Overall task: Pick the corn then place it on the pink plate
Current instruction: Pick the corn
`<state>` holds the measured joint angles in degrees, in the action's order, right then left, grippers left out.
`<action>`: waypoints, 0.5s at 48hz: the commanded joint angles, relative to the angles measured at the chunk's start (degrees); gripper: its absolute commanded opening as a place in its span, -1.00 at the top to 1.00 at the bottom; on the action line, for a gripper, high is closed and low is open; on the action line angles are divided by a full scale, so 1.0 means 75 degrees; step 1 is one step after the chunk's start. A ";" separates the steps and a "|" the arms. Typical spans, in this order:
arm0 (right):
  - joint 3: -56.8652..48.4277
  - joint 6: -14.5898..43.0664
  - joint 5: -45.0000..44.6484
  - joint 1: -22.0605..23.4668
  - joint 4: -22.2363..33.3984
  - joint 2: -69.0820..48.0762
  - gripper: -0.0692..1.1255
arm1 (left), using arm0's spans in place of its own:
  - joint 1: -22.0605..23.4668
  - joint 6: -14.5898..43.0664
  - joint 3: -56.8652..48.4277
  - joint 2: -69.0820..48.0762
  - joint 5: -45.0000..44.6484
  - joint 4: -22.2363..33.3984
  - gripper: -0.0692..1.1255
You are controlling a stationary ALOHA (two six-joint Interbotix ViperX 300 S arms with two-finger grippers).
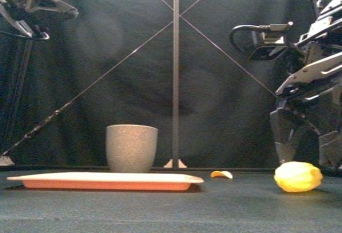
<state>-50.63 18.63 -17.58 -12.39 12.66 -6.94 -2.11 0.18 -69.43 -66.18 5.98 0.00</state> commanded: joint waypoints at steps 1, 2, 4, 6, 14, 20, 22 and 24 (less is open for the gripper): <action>0.0164 0.0023 0.0164 -0.0059 -0.0187 0.0035 -0.84 | -0.0012 -0.0012 0.0199 0.0012 0.0023 -0.0012 0.92; 0.0164 0.0012 0.0188 -0.0059 -0.0234 0.0070 -0.84 | -0.0012 -0.0012 0.0211 0.0023 0.0023 0.0000 0.92; 0.0176 0.0012 0.0234 -0.0047 -0.0281 0.0141 -0.83 | -0.0012 0.0000 0.0199 0.0012 0.0023 0.0000 0.92; 0.0187 0.0012 0.0270 -0.0012 -0.0305 0.0188 -0.83 | -0.0012 0.0000 0.0199 0.0012 0.0012 -0.0012 0.92; 0.0258 -0.0023 0.0504 0.0023 -0.0340 0.0445 -0.63 | -0.0012 0.0000 0.0199 0.0012 0.0023 0.0000 0.92; 0.0398 -0.0023 0.0539 0.0035 -0.0352 0.0586 -0.30 | -0.0012 0.0000 0.0187 0.0012 0.0023 0.0000 0.92; 0.0445 -0.0023 0.0539 0.0047 -0.0340 0.0598 -0.18 | 0.0000 0.0000 0.0199 0.0012 0.0023 0.0000 0.92; 0.0492 -0.0023 0.0539 0.0070 -0.0340 0.0609 -0.09 | -0.0012 0.0000 0.0199 0.0023 0.0023 0.0000 0.92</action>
<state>-48.43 18.54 -13.89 -12.13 10.20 -1.58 -2.02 0.18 -69.43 -66.18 5.89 0.00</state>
